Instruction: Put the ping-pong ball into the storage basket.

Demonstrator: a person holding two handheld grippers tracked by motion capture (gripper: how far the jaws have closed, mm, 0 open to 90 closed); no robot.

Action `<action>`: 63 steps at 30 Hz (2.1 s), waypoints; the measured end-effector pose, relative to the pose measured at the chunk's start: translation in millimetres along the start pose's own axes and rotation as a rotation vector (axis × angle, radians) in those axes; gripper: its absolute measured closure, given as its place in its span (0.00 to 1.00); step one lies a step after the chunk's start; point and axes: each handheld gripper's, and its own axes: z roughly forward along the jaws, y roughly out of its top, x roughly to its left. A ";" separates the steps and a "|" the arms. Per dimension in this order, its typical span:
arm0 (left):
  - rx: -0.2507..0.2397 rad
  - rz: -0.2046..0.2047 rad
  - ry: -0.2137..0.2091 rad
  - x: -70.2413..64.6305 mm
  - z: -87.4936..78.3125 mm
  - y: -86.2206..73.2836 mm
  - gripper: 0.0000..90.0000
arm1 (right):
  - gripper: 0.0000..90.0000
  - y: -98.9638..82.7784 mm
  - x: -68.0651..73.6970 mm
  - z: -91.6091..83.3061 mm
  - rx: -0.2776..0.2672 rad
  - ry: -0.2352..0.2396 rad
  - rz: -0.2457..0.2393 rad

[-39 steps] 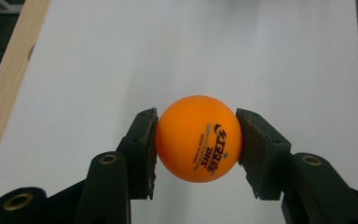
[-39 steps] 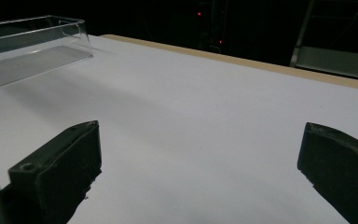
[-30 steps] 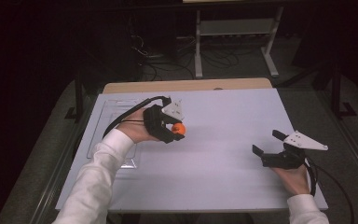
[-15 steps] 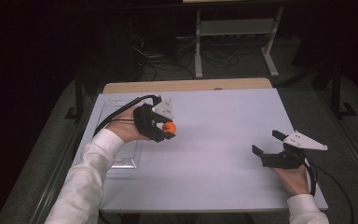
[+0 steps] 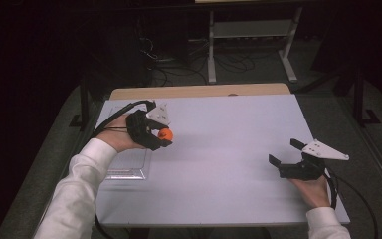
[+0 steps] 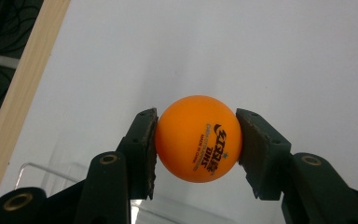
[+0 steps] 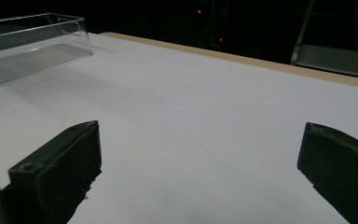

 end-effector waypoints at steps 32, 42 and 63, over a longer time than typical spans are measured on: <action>0.101 -0.092 0.043 12.4 -28.7 -47.2 0.57 | 0.00 -0.1 0.8 0.3 0.001 0.001 0.001; 0.157 -0.096 0.033 15.3 -28.5 -53.3 0.57 | 0.00 -0.2 1.0 0.4 0.003 0.004 0.002; 0.223 -0.088 0.004 16.3 -23.1 -61.8 0.57 | 0.00 -0.5 1.1 0.7 0.009 0.006 -0.001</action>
